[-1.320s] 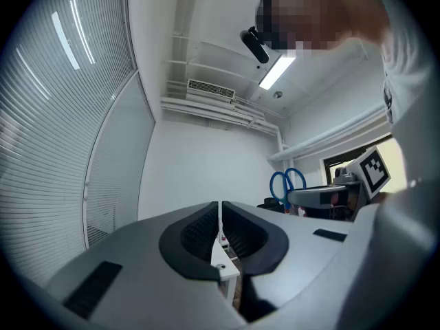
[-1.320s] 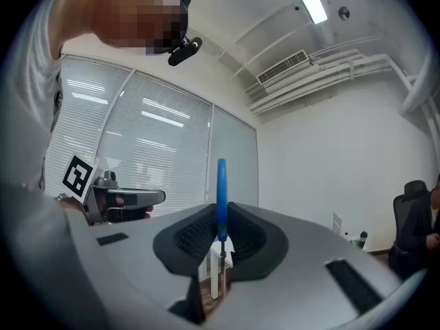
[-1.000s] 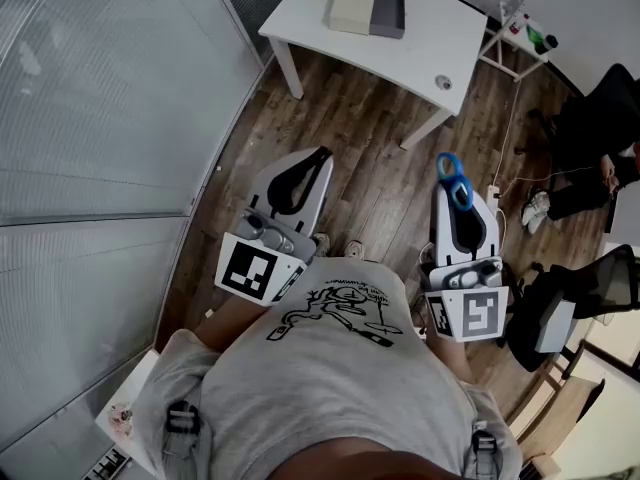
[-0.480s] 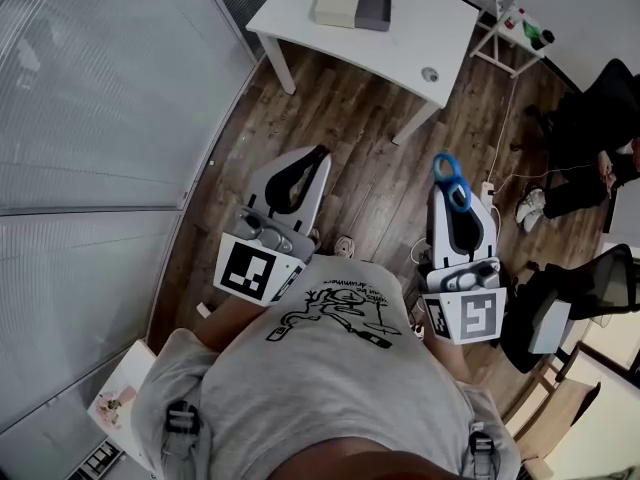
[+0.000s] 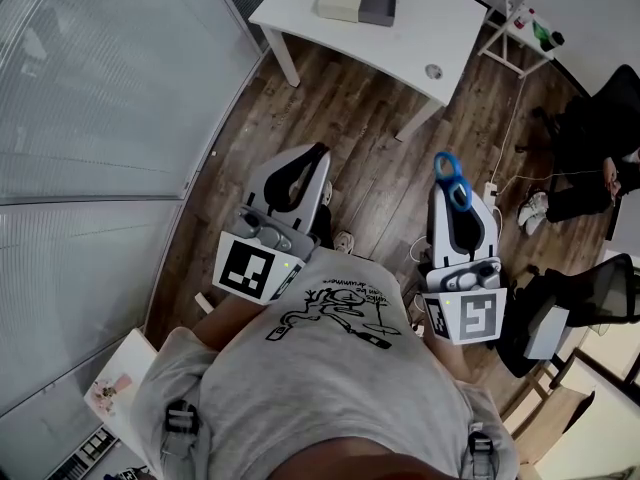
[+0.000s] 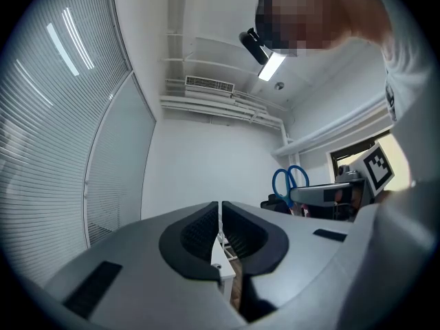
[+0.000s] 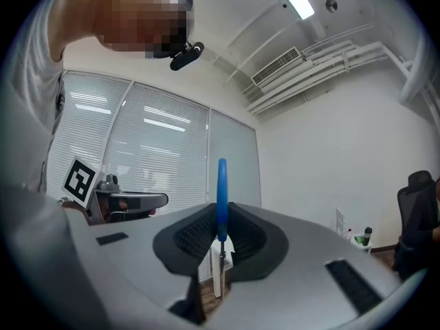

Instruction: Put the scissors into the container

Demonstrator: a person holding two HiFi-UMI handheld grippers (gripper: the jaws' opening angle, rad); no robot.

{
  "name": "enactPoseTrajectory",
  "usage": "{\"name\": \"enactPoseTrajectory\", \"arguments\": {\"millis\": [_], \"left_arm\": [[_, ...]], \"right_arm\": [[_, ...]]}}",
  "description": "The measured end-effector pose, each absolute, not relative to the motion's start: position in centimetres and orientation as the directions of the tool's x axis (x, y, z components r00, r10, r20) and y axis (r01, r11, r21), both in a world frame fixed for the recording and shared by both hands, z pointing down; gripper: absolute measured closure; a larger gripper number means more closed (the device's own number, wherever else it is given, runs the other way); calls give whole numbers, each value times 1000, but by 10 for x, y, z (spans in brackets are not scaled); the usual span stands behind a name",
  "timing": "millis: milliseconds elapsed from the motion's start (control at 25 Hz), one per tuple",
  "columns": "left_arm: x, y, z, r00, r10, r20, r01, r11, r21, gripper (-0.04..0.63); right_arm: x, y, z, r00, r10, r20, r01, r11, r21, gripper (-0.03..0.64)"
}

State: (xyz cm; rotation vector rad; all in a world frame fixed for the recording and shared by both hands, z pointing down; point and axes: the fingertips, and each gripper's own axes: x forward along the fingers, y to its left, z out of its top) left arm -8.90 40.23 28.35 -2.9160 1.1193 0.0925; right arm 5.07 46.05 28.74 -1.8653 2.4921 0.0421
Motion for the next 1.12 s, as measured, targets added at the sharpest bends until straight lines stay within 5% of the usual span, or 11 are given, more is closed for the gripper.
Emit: {"name": "enactPoseTrajectory", "arguments": {"millis": [1120], "left_arm": [[-136, 225, 269, 760, -644, -83, -646, -764, 13, 564]], "right_arm": [[2, 284, 274, -276, -961, -22, -961, 276, 21, 566]]}}
